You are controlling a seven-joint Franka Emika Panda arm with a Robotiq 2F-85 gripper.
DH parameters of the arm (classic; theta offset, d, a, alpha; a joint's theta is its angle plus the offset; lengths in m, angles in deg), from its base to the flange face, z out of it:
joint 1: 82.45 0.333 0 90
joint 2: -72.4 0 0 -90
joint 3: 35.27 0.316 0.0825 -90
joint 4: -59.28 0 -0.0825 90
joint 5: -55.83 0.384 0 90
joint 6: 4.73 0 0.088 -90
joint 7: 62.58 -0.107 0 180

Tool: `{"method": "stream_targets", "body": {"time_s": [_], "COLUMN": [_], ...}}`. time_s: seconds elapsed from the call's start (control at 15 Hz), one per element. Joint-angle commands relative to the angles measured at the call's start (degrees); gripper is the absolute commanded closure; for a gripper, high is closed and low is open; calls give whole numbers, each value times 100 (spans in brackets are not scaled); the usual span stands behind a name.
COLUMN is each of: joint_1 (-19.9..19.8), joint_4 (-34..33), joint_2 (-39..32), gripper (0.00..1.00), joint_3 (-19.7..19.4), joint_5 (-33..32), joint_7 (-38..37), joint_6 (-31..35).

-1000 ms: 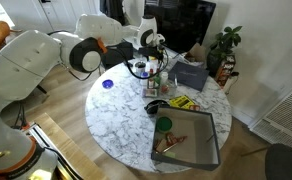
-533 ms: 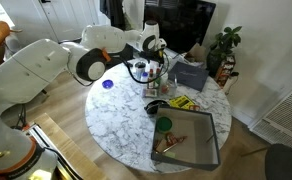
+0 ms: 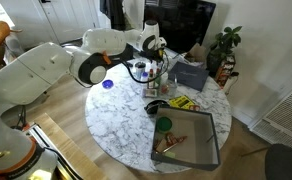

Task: Pick up the white container from the clear cup and put it in the clear storage container

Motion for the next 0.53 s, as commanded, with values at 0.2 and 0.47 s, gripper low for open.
{"method": "stream_targets", "body": {"time_s": [0.2,0.47], "joint_1": [-19,2], "joint_4": [-497,-529], "joint_2": [-440,-540], "gripper": [48,50], "joint_3": [-76,-219], "joint_5": [-23,-72], "joint_7": [-102,-238], "joint_6": [84,-50]}}
